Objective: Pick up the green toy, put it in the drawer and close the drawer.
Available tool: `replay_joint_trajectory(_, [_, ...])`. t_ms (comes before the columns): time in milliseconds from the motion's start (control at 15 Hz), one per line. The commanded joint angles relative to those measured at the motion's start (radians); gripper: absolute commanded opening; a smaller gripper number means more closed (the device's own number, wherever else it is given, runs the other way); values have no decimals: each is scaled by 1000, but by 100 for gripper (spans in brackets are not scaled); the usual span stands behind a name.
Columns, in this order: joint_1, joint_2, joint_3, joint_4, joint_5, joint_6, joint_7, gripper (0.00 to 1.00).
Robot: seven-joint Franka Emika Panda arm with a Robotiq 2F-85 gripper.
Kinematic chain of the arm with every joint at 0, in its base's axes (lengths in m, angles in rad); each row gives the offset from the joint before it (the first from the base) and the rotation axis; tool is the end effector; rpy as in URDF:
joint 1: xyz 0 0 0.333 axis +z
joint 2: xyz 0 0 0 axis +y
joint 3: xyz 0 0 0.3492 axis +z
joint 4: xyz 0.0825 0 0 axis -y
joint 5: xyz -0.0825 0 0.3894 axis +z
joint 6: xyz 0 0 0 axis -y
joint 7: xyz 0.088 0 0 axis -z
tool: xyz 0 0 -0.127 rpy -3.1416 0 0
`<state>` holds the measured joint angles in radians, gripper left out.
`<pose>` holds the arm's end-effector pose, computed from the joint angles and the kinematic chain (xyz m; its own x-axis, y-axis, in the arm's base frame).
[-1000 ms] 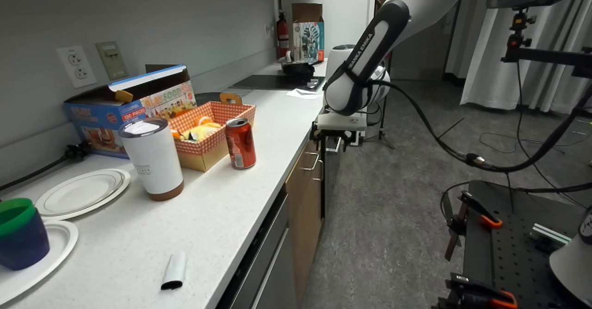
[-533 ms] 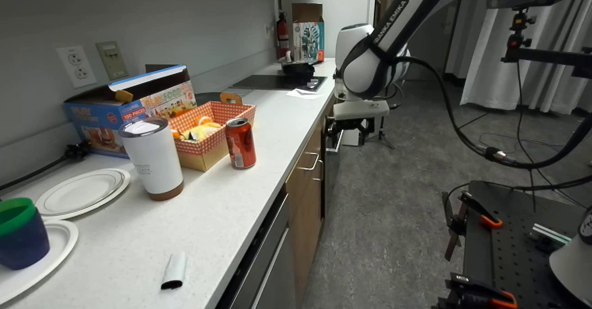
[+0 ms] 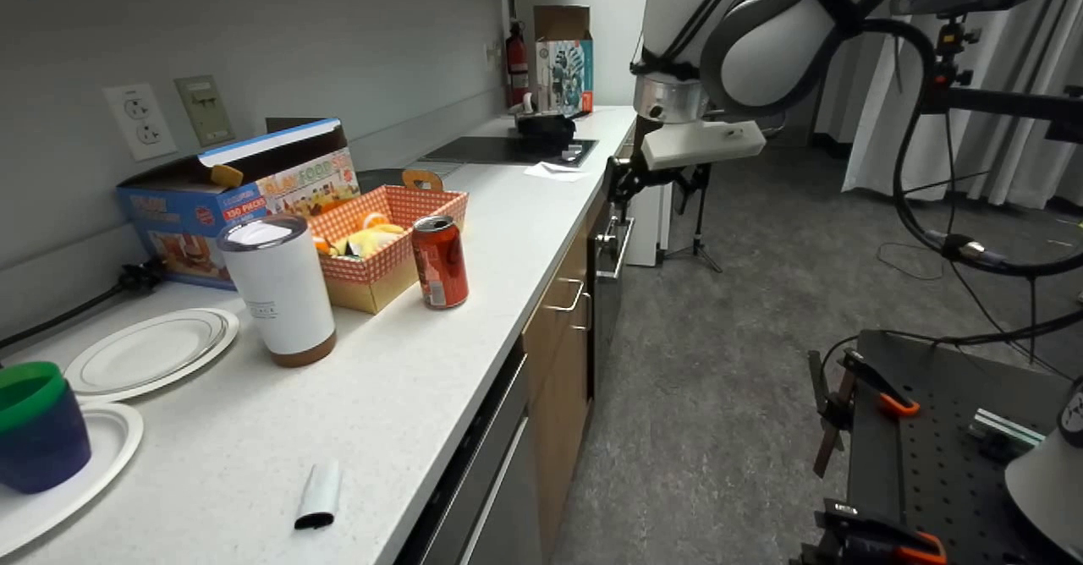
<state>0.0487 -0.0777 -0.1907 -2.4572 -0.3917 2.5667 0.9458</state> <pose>0.4888 -0.0681 0.3535 0.6848 -0.6696 0.2876 -0.7048 -0.7088 0.0279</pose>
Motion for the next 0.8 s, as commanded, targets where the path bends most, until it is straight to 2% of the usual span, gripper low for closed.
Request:
replay_joint_trajectory(0, [-72,-146,95,-86,-54,-8,26,100])
replay_joint_trajectory(267, [-117,-242,147,-157,-7,30,-45,100])
replay_joint_trajectory(467, [-144,-356,139,-259,19,79,-156,100])
replay_joint_trajectory(533, [-156,-238,182,-161,25,43,-99,100])
replay_joint_trajectory(733, [-184,-308,185,-225,37,67,-153,100])
